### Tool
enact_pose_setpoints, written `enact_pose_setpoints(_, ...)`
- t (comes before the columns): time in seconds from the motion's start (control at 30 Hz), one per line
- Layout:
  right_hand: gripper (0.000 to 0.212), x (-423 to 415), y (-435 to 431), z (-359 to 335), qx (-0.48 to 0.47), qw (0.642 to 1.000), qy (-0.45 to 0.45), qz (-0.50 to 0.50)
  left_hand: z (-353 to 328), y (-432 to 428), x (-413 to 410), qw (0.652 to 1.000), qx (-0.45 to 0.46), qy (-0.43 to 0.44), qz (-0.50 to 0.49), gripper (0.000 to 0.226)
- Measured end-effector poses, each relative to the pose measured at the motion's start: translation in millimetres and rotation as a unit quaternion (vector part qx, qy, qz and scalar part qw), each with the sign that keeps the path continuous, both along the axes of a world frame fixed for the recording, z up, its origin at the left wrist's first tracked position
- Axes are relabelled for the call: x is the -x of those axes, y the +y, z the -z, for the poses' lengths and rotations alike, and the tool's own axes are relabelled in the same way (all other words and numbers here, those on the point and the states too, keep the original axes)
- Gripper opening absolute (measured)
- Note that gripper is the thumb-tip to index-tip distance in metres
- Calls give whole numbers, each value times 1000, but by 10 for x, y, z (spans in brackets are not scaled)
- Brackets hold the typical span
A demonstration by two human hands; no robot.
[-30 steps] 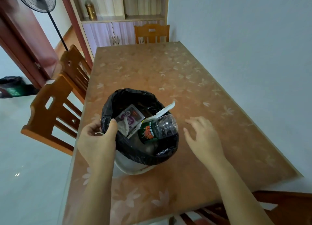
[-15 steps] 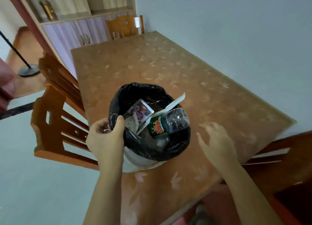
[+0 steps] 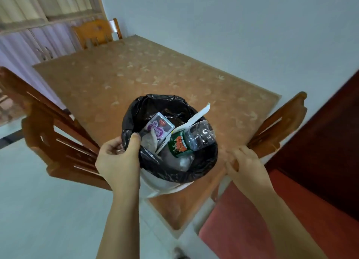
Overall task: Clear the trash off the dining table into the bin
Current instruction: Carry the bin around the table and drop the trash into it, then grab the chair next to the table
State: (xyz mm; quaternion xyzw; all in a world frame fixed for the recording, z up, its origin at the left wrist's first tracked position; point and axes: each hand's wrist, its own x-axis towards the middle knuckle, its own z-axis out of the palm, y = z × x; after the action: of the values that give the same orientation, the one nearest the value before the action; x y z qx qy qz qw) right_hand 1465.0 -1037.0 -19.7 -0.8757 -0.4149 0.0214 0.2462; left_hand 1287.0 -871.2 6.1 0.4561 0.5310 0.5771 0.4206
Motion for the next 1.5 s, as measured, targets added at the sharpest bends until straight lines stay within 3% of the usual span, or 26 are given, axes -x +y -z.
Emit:
enact_pose_setpoints(0.17, 17, 579, -445, 135, -5, 1000, 7, -2, -36, -415, 574, 1000, -8, -17, 3, 23)
enact_pose_setpoints(0.47, 24, 1649, -1085, 390, 3, 1000, 27, 15, 112, -1052, 1657, 1000, 24, 7, 16, 24)
enact_pose_setpoints(0.7, 19, 2507, -1247, 586, 40, 998, 35, 22, 362, -1067, 2558, 997, 69, 6, 33, 19)
enact_pose_setpoints(0.83, 26, 3065, -1136, 825, 56, 996, 50, 44, 680, -929, 3130, 995, 74, 21, 57, 21)
enact_pose_setpoints(1.07, 27, 4284, -795, 1540, 54, 984, 111, 130, 1660, -667, 4240, 971, 99, 151, 155, 15)
enact_pose_setpoints(1.3, 28, 5110, -667, 2733, 193, 962, 170, 89, 3228, -565, 5117, 887, 186, 365, 215, 18)
enact_pose_setpoints(1.5, 32, 5285, -582, 3805, 246, 952, 175, 48, 4524, -631, 5315, 843, 241, 430, 215, 21)
